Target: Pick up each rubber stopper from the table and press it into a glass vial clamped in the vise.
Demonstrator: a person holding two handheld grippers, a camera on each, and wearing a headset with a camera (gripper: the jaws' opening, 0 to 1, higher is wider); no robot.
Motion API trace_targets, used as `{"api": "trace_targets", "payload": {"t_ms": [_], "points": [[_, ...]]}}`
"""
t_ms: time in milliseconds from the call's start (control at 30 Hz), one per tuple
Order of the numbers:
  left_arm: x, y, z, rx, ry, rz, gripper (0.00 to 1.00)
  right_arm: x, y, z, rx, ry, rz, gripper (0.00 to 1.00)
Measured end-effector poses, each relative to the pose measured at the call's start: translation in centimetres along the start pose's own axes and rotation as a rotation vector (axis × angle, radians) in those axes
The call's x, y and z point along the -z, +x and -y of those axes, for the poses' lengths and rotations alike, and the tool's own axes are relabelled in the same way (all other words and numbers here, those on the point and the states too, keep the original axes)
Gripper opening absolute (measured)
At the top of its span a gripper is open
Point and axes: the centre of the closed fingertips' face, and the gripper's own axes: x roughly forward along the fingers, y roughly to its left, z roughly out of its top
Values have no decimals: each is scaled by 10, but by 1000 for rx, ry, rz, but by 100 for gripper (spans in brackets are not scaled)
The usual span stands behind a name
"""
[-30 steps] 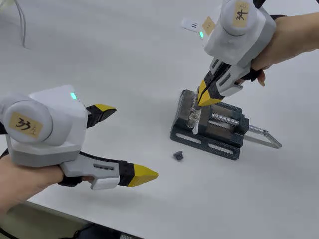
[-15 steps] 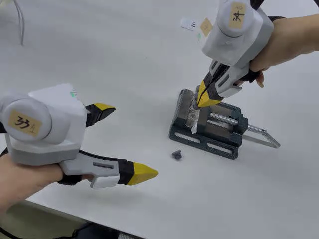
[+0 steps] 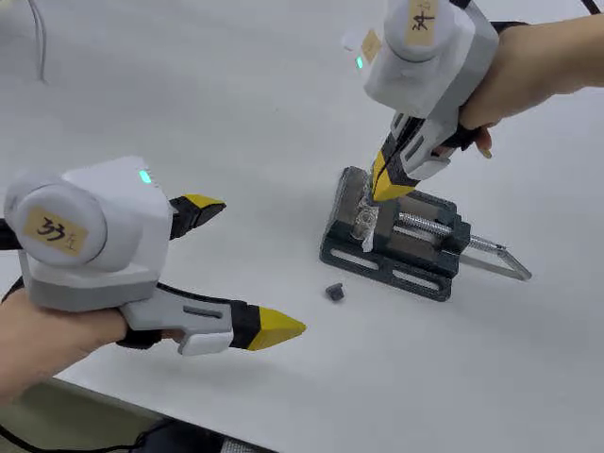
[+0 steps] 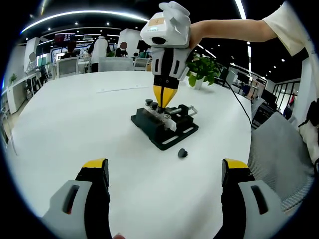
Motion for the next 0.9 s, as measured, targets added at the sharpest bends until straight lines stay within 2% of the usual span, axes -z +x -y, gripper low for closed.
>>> {"api": "trace_targets", "payload": {"t_ms": [133, 400, 500, 567, 667, 800, 900], "points": [[1, 2, 2, 2, -7, 2, 93, 0, 1, -4, -5, 5, -15, 0], [4, 3, 3, 4, -18, 3, 93, -2, 2, 4, -28, 28, -30, 0], [4, 3, 2, 3, -20, 3, 93, 0, 2, -1, -33, 26, -36, 0], [4, 3, 1, 3, -22, 4, 92, 0, 2, -2, -49, 61, -17, 0], [4, 4, -1, 2, -28, 8, 92, 1, 1, -2, -55, 57, -19, 0], [4, 5, -1, 3, -31, 5, 92, 0, 5, 2, -53, 26, -62, 0], [5, 5, -1, 4, -28, 2, 92, -3, 3, -3, -57, 18, -63, 0]]}}
